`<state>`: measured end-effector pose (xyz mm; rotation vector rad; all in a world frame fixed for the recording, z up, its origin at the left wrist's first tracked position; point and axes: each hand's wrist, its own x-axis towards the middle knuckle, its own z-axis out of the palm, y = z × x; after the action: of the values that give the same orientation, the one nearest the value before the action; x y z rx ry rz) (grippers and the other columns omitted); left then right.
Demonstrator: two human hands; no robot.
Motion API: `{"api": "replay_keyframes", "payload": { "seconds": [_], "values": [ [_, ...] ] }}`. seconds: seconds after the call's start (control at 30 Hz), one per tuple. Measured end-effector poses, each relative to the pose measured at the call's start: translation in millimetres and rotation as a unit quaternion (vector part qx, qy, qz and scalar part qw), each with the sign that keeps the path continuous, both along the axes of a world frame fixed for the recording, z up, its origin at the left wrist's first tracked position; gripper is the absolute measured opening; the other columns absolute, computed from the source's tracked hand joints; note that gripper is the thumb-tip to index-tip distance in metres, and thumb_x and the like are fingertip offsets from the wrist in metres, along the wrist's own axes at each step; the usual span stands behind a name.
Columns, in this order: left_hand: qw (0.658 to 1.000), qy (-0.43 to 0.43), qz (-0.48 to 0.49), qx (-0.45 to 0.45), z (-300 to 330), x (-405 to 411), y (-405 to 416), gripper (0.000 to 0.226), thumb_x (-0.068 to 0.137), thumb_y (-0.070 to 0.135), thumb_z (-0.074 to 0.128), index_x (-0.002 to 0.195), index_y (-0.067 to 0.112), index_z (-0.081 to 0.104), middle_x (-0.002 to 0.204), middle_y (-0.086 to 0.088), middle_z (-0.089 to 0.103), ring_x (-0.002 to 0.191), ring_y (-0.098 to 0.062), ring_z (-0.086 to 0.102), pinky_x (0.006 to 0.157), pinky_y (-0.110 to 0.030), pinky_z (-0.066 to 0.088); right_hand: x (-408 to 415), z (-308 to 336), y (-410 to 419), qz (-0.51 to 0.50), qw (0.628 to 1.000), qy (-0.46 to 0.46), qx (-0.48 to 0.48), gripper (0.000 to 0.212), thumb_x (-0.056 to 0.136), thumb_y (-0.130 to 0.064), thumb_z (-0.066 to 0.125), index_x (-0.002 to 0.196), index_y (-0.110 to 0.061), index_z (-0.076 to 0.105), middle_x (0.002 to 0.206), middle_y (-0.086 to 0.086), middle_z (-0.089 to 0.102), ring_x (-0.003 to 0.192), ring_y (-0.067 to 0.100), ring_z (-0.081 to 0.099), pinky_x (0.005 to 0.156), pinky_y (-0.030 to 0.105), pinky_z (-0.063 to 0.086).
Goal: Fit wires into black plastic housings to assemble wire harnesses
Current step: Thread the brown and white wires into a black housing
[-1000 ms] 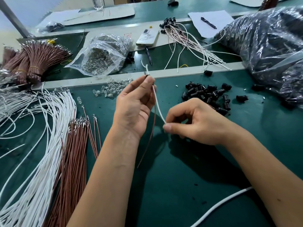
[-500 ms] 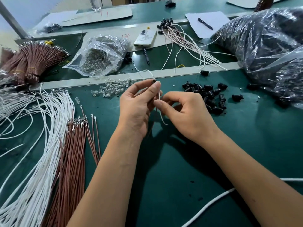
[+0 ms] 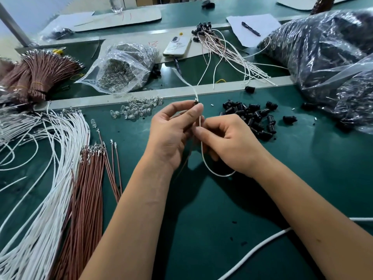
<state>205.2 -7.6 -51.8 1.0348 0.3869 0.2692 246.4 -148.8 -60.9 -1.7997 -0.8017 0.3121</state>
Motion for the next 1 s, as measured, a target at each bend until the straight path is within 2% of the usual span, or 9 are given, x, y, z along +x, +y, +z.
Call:
{"api": "replay_keyframes", "payload": {
  "seconds": [0.1,0.27,0.33,0.43,0.53,0.63,0.73,0.9,1.0],
  "values": [
    [0.999,-0.023,0.030,-0.023,2,1,3,0.021,0.063,0.010,0.080,0.082,0.011,0.070,0.071,-0.006,0.069,0.061,-0.014,0.065,0.062,-0.026,0.055,5,5,-10,0.092,0.993,0.061,-0.044,0.032,0.102,-0.012,0.064,0.073,0.000,0.069,0.051,0.012,0.056,0.040,0.016,0.045,0.044,0.024,0.035],
    [0.994,-0.074,0.065,-0.056,3,0,14,0.020,0.065,0.006,0.078,0.082,0.012,0.070,0.074,-0.005,0.071,0.065,-0.014,0.067,0.065,-0.020,0.054,10,12,-27,0.285,0.933,0.157,-0.154,0.029,0.101,-0.024,0.064,0.081,-0.006,0.074,0.050,0.002,0.058,0.037,0.016,0.040,0.039,0.019,0.030],
    [0.996,-0.070,0.042,-0.042,4,-1,15,0.019,0.065,0.006,0.078,0.081,0.013,0.071,0.074,-0.004,0.072,0.064,-0.013,0.068,0.065,-0.020,0.055,7,13,-24,0.287,0.932,0.180,-0.125,0.029,0.101,-0.027,0.065,0.089,-0.003,0.074,0.057,0.002,0.064,0.036,0.009,0.046,0.035,0.016,0.033],
    [0.999,-0.047,-0.018,0.002,4,-4,14,0.016,0.064,0.007,0.079,0.077,0.015,0.072,0.071,-0.004,0.070,0.062,-0.014,0.067,0.061,-0.021,0.055,3,8,-13,0.199,0.962,0.178,-0.052,0.037,0.100,-0.035,0.058,0.095,-0.001,0.073,0.070,0.014,0.067,0.047,0.020,0.054,0.034,0.019,0.036],
    [0.998,-0.030,-0.042,0.030,5,-5,11,0.018,0.065,0.008,0.079,0.080,0.014,0.071,0.072,-0.004,0.069,0.060,-0.015,0.067,0.059,-0.021,0.054,4,6,-11,0.183,0.968,0.165,-0.036,0.037,0.106,-0.024,0.054,0.087,0.001,0.074,0.063,0.010,0.065,0.044,0.013,0.053,0.035,0.019,0.035],
    [0.999,-0.039,-0.023,-0.021,6,-4,10,0.019,0.063,0.009,0.078,0.081,0.013,0.071,0.076,-0.006,0.071,0.062,-0.015,0.067,0.062,-0.021,0.056,8,12,-21,0.293,0.931,0.170,-0.137,0.036,0.107,-0.024,0.057,0.086,-0.004,0.078,0.055,0.000,0.065,0.035,0.007,0.044,0.037,0.015,0.032],
    [0.998,-0.039,-0.009,-0.040,7,-3,13,0.022,0.063,0.008,0.077,0.083,0.012,0.068,0.076,-0.006,0.071,0.061,-0.014,0.067,0.063,-0.020,0.056,6,15,-23,0.364,0.897,0.190,-0.163,0.030,0.105,-0.023,0.060,0.092,-0.003,0.077,0.061,-0.005,0.068,0.039,0.002,0.052,0.038,0.013,0.037],
    [0.998,-0.001,-0.066,-0.001,8,-7,7,0.021,0.062,0.008,0.077,0.081,0.013,0.068,0.074,-0.011,0.066,0.055,-0.016,0.064,0.049,-0.024,0.052,5,3,-9,0.139,0.968,0.208,-0.009,0.030,0.102,-0.023,0.059,0.092,0.002,0.072,0.060,0.001,0.067,0.042,0.008,0.055,0.034,0.017,0.037],
    [0.998,-0.013,-0.065,0.016,7,-7,6,0.019,0.064,0.008,0.077,0.079,0.014,0.070,0.076,-0.009,0.068,0.059,-0.016,0.065,0.056,-0.026,0.054,10,1,-12,0.130,0.975,0.182,-0.014,0.027,0.102,-0.016,0.062,0.082,-0.005,0.076,0.061,0.006,0.065,0.043,0.010,0.055,0.035,0.018,0.037]
  ]
}}
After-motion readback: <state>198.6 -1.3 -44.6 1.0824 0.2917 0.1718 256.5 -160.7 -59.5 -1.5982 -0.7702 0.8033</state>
